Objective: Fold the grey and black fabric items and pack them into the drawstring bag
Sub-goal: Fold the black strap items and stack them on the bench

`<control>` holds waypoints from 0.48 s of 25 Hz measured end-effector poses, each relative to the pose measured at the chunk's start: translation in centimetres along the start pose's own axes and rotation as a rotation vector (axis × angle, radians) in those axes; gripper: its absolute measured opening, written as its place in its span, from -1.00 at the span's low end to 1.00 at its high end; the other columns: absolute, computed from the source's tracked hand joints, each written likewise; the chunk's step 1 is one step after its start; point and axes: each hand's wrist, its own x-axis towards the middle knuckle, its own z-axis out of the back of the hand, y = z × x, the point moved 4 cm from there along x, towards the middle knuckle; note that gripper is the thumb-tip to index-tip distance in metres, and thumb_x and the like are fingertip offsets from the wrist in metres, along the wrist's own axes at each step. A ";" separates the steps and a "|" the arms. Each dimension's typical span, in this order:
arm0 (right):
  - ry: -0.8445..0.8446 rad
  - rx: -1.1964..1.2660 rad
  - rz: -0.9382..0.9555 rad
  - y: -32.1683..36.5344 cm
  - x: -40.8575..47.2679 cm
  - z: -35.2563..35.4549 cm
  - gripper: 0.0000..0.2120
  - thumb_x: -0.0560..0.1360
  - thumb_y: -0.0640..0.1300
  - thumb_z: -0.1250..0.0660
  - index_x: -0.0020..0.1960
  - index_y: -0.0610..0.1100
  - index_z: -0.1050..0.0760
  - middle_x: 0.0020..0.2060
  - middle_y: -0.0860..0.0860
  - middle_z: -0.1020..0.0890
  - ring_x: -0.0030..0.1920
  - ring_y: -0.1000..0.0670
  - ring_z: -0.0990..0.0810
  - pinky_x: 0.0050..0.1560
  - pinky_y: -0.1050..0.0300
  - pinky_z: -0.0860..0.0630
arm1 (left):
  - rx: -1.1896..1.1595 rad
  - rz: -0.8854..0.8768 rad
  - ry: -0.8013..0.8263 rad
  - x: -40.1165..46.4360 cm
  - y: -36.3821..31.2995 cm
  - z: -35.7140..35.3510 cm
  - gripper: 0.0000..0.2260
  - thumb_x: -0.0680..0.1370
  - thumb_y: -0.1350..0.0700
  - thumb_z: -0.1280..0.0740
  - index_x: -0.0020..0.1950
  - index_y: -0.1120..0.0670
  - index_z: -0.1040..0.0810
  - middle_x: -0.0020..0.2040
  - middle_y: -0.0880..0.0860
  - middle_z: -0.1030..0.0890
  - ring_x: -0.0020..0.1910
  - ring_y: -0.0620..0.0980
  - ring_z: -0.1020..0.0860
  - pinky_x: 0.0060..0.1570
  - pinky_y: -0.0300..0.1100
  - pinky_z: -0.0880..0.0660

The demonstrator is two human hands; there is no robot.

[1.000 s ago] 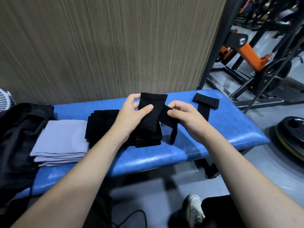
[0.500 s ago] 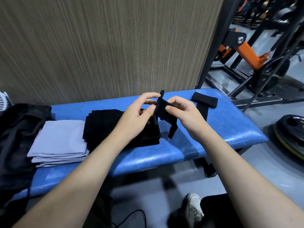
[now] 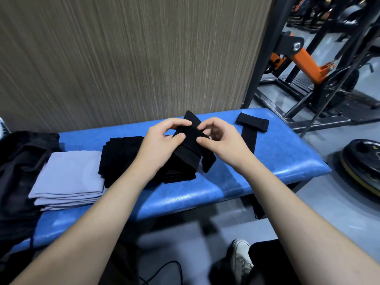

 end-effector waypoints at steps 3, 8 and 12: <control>-0.042 -0.016 -0.027 -0.4 0.0 0.6 -0.79 0.48 -0.24 -0.47 0.07 -0.08 -0.54 -0.17 0.02 -0.55 -0.16 0.07 -0.47 -0.04 0.21 -0.44 | -0.139 0.025 -0.071 0.3 0.0 0.8 -0.72 0.58 0.35 -0.31 0.18 0.05 -0.63 0.15 -0.01 -0.66 0.01 -0.02 -0.68 0.12 0.02 -0.61; -0.119 -0.144 0.004 -0.3 -0.2 0.7 -0.79 0.51 -0.18 -0.44 0.10 -0.02 -0.51 0.04 0.00 -0.56 -0.04 0.10 -0.53 -0.03 0.37 -0.40 | -0.211 0.001 -0.101 0.3 -0.3 1.0 -0.72 0.58 0.37 -0.30 0.18 0.08 -0.62 0.17 0.06 -0.64 0.09 -0.12 -0.63 0.08 -0.17 -0.57; -0.081 -0.065 -0.103 -0.3 -0.4 0.2 -0.83 0.57 -0.14 -0.38 0.15 -0.04 -0.50 -0.25 0.02 -0.57 -0.29 0.05 -0.52 -0.19 0.28 -0.46 | -0.218 -0.001 -0.111 0.3 -0.3 1.0 -0.73 0.58 0.35 -0.30 0.18 0.08 -0.61 0.20 0.08 -0.62 0.14 -0.09 -0.62 0.10 -0.16 -0.57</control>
